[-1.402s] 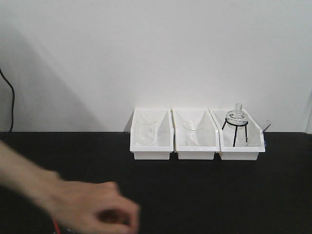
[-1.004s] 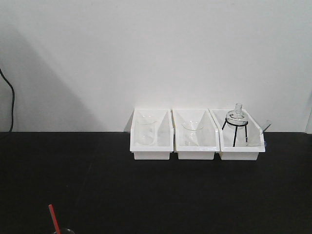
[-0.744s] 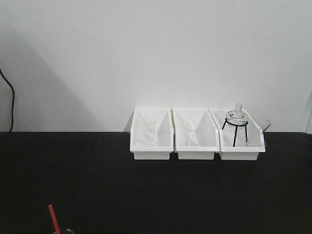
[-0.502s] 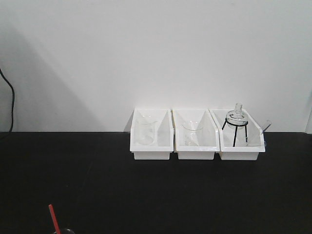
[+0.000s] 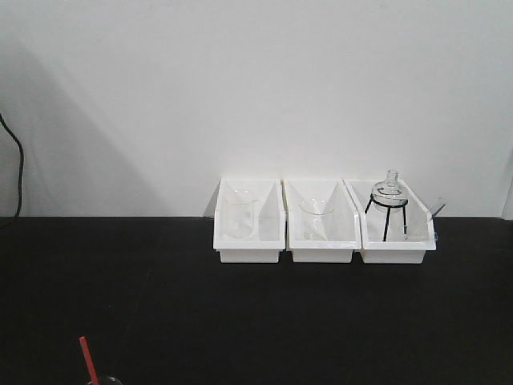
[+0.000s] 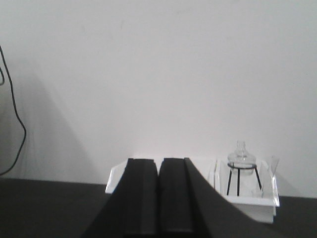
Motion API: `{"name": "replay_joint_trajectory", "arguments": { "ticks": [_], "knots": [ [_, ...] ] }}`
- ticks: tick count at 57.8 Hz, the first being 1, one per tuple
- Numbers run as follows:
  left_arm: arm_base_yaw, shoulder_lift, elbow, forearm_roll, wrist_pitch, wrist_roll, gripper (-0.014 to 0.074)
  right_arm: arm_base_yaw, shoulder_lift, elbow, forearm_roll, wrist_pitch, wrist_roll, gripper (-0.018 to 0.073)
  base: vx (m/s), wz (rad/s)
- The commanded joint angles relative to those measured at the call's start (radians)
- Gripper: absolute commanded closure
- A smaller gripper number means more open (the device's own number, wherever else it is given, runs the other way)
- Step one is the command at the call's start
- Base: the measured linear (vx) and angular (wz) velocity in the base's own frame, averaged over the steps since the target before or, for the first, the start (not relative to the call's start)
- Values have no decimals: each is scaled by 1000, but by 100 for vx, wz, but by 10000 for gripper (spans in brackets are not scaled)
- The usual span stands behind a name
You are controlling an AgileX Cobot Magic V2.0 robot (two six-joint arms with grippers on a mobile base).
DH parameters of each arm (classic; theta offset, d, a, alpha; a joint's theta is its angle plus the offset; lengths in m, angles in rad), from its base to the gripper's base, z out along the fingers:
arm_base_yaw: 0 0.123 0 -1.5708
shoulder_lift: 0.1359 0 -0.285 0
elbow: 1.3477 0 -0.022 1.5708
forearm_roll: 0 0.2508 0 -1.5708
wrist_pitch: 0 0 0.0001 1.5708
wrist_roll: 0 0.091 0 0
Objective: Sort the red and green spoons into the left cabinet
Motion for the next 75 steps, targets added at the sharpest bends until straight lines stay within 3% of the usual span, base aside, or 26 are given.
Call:
{"name": "replay_joint_trajectory", "arguments": {
  "ticks": [1, 9, 21, 33, 54, 65, 75],
  "knots": [
    [0, -9, -77, -2, -78, -54, 597, 0, -12, -58, 2, -64, 31, 562, 0, 0],
    [0, 80, -263, -1, 58, -54, 597, 0, 14, -245, -21, 168, 19, 562, 0, 0],
    [0, 390, -516, -2, 201, -54, 597, 0, 230, -527, -80, 443, -65, 562, 0, 0],
    [0, 626, -610, -2, 220, -61, 597, 0, 467, -603, -76, 449, -64, 562, 0, 0],
    [0, 762, -608, -27, 238, -54, 554, 0, 608, -601, -42, 481, -53, 539, 0, 0],
    [0, 806, -608, -28, 238, -54, 415, 0, 616, -601, -43, 529, -58, 401, 0, 0],
    [0, 824, -608, -27, 244, -54, 246, 0, 616, -601, -43, 544, -65, 125, 0, 0]
  ]
}}
